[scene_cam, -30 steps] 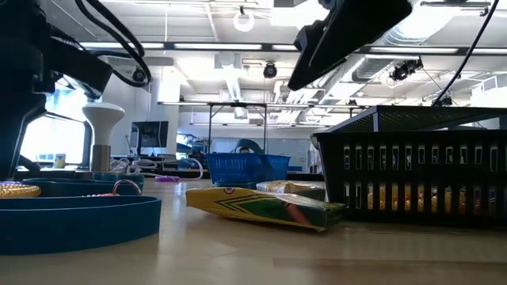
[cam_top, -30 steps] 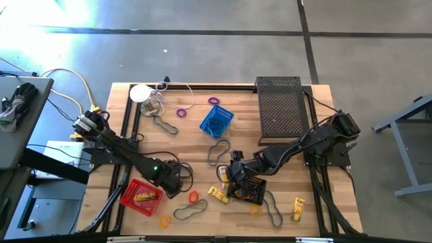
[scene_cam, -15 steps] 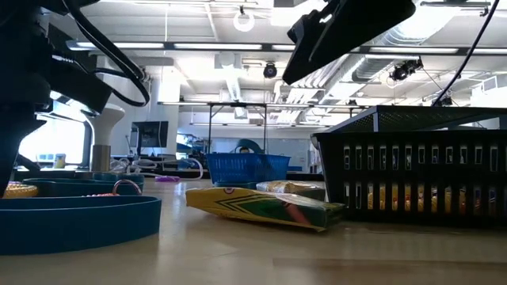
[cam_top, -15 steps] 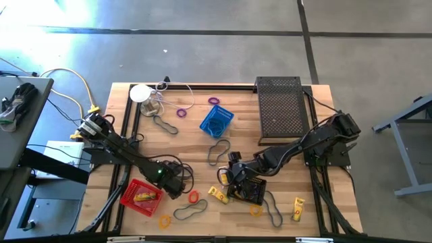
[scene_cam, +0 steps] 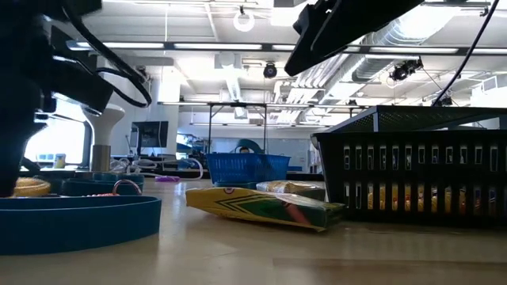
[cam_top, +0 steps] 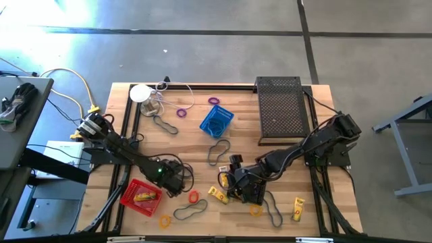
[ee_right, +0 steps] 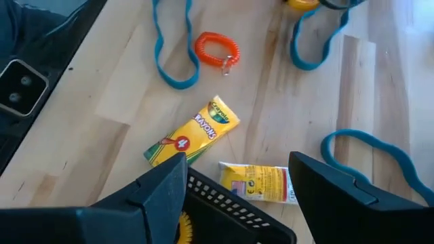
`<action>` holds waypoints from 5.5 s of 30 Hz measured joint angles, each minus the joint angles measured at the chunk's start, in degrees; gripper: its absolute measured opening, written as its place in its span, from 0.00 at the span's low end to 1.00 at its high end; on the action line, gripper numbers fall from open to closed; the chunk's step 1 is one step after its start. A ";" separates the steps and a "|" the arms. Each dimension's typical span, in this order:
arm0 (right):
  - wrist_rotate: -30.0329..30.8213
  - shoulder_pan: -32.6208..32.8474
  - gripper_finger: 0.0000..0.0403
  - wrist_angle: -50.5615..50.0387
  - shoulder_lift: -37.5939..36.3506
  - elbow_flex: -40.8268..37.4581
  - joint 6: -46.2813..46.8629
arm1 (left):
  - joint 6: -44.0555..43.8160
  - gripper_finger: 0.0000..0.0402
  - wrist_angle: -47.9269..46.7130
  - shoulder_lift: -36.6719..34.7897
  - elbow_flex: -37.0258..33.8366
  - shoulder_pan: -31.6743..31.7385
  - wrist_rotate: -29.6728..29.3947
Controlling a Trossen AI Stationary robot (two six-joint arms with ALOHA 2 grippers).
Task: Pick & Place Office Desk Supplies
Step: Put the top yellow wrist coil keychain into the black bin, then put the bottom crayon box into the red bin
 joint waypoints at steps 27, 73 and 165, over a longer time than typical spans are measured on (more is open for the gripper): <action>17.11 7.86 0.61 4.61 0.00 0.00 -2.35 | 45.72 0.00 49.09 -4.50 8.04 6.40 17.23; 7.44 8.37 0.02 4.11 0.00 0.00 -0.96 | 61.67 0.27 51.56 -2.25 8.02 9.81 12.73; -8.07 30.72 0.42 -28.39 -8.82 -6.75 125.04 | 69.35 0.33 45.16 -2.23 8.00 13.14 11.70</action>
